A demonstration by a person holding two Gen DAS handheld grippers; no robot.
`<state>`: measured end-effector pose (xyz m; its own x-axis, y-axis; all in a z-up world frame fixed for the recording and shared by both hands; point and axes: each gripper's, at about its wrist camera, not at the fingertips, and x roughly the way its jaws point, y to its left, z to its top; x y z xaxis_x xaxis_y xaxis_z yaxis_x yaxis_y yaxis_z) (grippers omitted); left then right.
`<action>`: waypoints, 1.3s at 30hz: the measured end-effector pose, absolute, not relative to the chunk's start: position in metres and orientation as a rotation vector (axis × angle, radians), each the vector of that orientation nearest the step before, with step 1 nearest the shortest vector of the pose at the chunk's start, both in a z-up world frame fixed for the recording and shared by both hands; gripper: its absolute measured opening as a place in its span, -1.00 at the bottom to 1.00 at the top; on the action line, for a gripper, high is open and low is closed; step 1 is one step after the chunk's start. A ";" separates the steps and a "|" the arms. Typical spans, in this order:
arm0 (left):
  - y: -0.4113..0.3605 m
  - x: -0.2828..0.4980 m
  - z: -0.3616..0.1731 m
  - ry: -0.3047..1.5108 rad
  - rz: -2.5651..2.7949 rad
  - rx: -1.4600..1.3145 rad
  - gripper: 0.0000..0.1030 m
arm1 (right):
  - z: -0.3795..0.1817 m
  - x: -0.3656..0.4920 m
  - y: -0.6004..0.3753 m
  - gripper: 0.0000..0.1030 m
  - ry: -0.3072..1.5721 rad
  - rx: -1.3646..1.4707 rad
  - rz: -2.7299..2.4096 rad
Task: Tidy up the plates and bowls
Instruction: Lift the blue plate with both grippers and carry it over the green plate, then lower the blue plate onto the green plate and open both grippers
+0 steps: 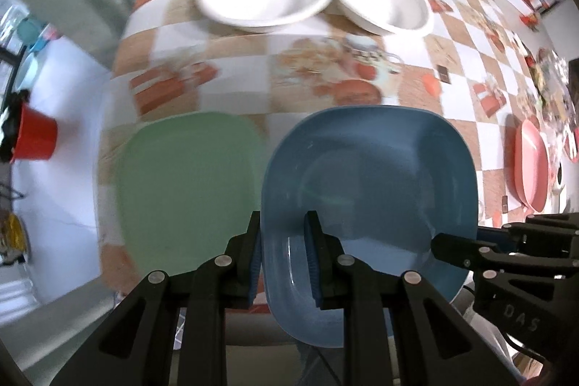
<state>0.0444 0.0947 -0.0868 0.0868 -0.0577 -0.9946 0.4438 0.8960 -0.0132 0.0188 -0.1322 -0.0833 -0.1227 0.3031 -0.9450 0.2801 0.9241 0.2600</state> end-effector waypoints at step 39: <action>0.191 0.087 -0.085 1.349 -0.162 0.300 0.58 | -0.117 0.104 -0.014 0.40 1.734 0.402 0.124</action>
<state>0.0866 0.1905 -0.0848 0.2164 0.0570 -0.9746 0.2862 0.9507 0.1192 0.1042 -0.0141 -0.1173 -0.1501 0.3335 -0.9307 0.1972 0.9326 0.3024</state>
